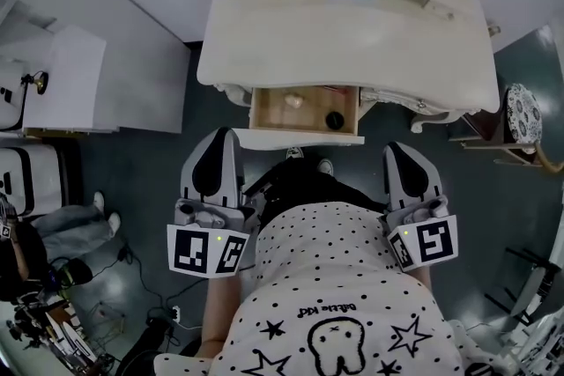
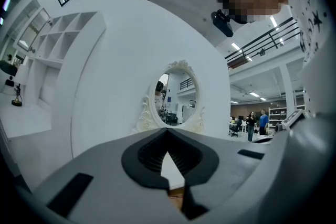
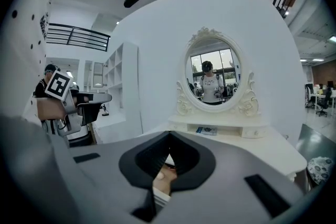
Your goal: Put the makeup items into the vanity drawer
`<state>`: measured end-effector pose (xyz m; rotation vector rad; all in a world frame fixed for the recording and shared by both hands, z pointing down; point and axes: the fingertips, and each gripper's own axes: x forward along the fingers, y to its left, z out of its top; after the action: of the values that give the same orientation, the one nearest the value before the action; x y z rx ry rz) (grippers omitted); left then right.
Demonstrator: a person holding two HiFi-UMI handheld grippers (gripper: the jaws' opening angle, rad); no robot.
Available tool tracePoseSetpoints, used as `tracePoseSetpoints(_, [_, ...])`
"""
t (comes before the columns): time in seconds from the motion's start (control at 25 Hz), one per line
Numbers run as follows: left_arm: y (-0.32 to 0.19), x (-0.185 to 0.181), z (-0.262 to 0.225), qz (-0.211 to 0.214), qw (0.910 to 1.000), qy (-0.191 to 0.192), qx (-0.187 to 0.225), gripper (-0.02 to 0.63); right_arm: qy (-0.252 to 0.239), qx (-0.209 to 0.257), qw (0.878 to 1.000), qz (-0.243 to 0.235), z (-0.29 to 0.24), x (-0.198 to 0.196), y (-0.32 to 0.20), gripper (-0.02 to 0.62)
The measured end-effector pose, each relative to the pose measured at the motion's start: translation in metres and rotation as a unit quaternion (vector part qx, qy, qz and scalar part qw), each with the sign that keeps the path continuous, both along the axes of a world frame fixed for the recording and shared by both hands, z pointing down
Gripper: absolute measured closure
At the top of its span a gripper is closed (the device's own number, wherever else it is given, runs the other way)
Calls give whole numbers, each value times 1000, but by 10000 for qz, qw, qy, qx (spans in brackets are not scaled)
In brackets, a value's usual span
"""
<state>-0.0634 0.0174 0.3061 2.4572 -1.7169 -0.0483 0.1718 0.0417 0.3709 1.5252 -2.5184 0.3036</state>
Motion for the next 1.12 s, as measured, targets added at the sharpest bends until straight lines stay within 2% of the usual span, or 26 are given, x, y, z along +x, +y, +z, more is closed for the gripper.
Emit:
tracePoseSetpoints(0.52, [12,0,-7,-79,9999,-23,132,610,41,162,9997,-153,-5,-4,-1,588])
tracePoseSetpoints(1.12, [8,5,-10,27,9999,-33,156,611,69,115,9997,-191,-3,-6,-2,588])
